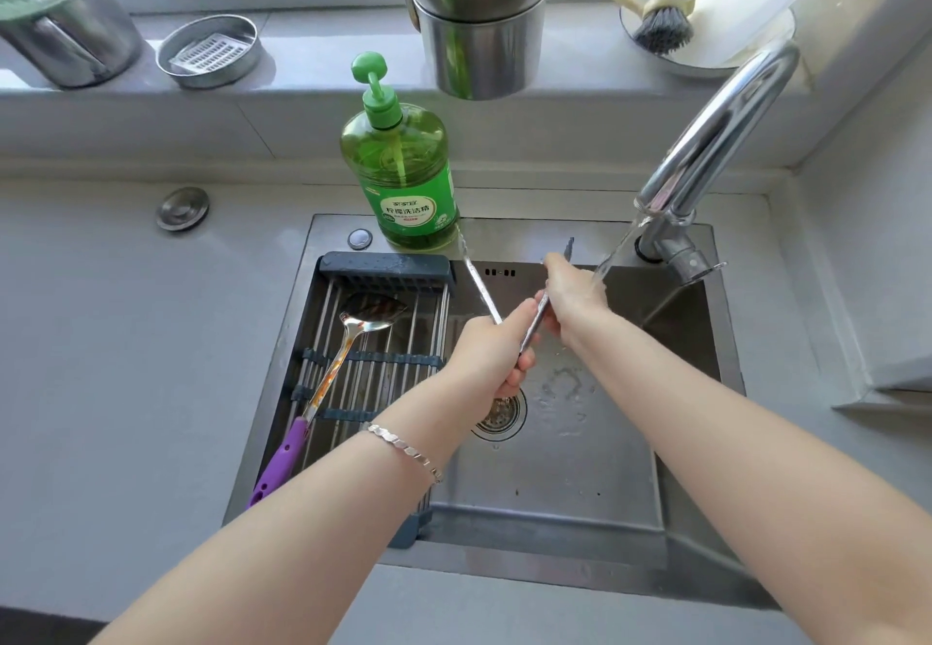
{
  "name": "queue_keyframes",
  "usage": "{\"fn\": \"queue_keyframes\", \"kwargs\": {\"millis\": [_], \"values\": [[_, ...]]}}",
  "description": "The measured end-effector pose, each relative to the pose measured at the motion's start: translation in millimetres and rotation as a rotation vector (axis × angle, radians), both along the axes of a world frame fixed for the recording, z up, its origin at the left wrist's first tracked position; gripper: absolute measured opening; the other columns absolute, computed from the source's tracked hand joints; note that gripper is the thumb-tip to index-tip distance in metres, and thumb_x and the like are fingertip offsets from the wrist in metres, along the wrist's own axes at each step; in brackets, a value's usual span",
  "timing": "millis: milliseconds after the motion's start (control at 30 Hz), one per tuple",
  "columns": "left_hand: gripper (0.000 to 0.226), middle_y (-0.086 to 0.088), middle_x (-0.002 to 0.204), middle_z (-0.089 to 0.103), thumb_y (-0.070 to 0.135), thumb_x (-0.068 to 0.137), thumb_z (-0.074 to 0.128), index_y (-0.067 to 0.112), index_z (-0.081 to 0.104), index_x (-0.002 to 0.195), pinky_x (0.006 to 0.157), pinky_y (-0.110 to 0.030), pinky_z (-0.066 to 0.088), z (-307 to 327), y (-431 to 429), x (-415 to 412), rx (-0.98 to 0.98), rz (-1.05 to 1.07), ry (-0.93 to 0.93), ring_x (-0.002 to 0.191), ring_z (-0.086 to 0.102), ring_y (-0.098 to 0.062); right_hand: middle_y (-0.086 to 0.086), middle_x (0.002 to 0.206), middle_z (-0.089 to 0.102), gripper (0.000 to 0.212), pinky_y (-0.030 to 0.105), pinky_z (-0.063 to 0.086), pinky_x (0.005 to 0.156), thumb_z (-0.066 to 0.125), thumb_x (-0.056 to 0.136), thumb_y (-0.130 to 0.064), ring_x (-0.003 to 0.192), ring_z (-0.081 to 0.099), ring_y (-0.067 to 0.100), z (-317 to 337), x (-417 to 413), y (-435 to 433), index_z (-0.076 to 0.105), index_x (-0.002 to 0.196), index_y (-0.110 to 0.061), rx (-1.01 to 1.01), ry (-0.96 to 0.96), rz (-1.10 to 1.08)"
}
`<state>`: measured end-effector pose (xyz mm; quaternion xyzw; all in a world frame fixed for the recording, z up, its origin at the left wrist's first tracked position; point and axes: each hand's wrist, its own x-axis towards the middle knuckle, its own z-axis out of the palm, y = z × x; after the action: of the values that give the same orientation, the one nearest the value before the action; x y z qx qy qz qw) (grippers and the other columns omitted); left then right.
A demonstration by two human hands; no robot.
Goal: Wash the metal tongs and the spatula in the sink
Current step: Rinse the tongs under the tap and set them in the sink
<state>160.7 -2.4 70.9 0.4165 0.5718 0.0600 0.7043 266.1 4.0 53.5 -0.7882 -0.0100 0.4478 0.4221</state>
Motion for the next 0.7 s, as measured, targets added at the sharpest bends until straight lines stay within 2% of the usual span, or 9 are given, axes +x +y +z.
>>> {"fn": "queue_keyframes", "kwargs": {"millis": [100,200,300,367,433,533,633,700], "values": [[0.026,-0.002,0.054,0.054,0.036,0.096,0.05,0.011,0.051,0.088,0.036,-0.013,0.039,-4,-1,7,0.102,-0.135,0.06,0.028,0.044,-0.005,0.002,0.06,0.054,0.028,0.018,0.036,0.039,0.045,0.093,-0.03,0.046,0.047,0.014,-9,8,-19,0.05,0.073,-0.011,0.017,0.099,-0.075],[0.007,-0.006,0.072,0.059,0.014,0.1,0.037,0.012,0.037,0.107,0.042,-0.019,0.05,-9,-8,20,0.147,-0.25,0.068,0.045,0.058,-0.011,0.005,0.063,0.055,0.028,0.021,0.04,0.042,0.044,0.096,-0.026,0.05,0.049,0.015,-25,15,-53,0.049,0.072,-0.011,0.012,0.207,-0.144],[0.007,-0.004,0.074,0.054,0.013,0.099,0.037,0.012,0.044,0.096,0.05,-0.024,0.05,-18,-13,35,0.266,-0.391,0.109,0.056,0.059,-0.014,0.006,0.06,0.05,0.028,0.014,0.039,0.035,0.046,0.096,-0.026,0.046,0.048,0.014,-39,21,-86,0.047,0.073,-0.01,0.012,0.327,-0.213],[0.019,-0.007,0.077,0.058,0.016,0.095,0.044,0.013,0.051,0.077,0.054,-0.027,0.048,-26,-12,43,0.363,-0.454,0.152,0.06,0.062,-0.022,0.006,0.065,0.051,0.036,0.017,0.042,0.039,0.043,0.097,-0.039,0.053,0.049,0.014,-47,26,-104,0.051,0.079,-0.008,0.0,0.404,-0.188],[0.022,-0.005,0.067,0.059,0.017,0.089,0.05,0.012,0.057,0.068,0.059,-0.027,0.045,-32,-7,47,0.454,-0.473,0.221,0.061,0.058,-0.025,0.007,0.072,0.053,0.044,0.019,0.046,0.043,0.038,0.097,-0.045,0.062,0.051,0.015,-56,32,-119,0.055,0.083,-0.007,-0.026,0.459,-0.126],[0.026,0.004,0.048,0.047,0.016,0.081,0.054,0.016,0.055,0.055,0.051,-0.024,0.033,-38,0,43,0.496,-0.466,0.3,0.049,0.043,-0.017,0.007,0.073,0.054,0.031,0.017,0.046,0.041,0.042,0.098,-0.032,0.061,0.052,0.015,-71,36,-133,0.056,0.086,-0.006,-0.092,0.457,-0.065],[0.026,0.003,0.055,0.051,0.016,0.081,0.055,0.018,0.054,0.056,0.052,-0.024,0.033,-55,0,38,0.435,-0.506,0.352,0.054,0.045,-0.017,0.007,0.067,0.053,0.019,0.016,0.044,0.038,0.045,0.095,-0.015,0.056,0.051,0.016,-85,42,-139,0.054,0.08,-0.007,-0.158,0.367,-0.049],[0.021,0.0,0.063,0.055,0.016,0.088,0.049,0.018,0.052,0.067,0.055,-0.025,0.035,-76,-11,34,0.345,-0.564,0.377,0.058,0.047,-0.019,0.007,0.065,0.053,0.018,0.018,0.043,0.044,0.045,0.093,-0.011,0.055,0.05,0.016,-94,44,-142,0.054,0.078,-0.007,-0.199,0.311,-0.024]]}}
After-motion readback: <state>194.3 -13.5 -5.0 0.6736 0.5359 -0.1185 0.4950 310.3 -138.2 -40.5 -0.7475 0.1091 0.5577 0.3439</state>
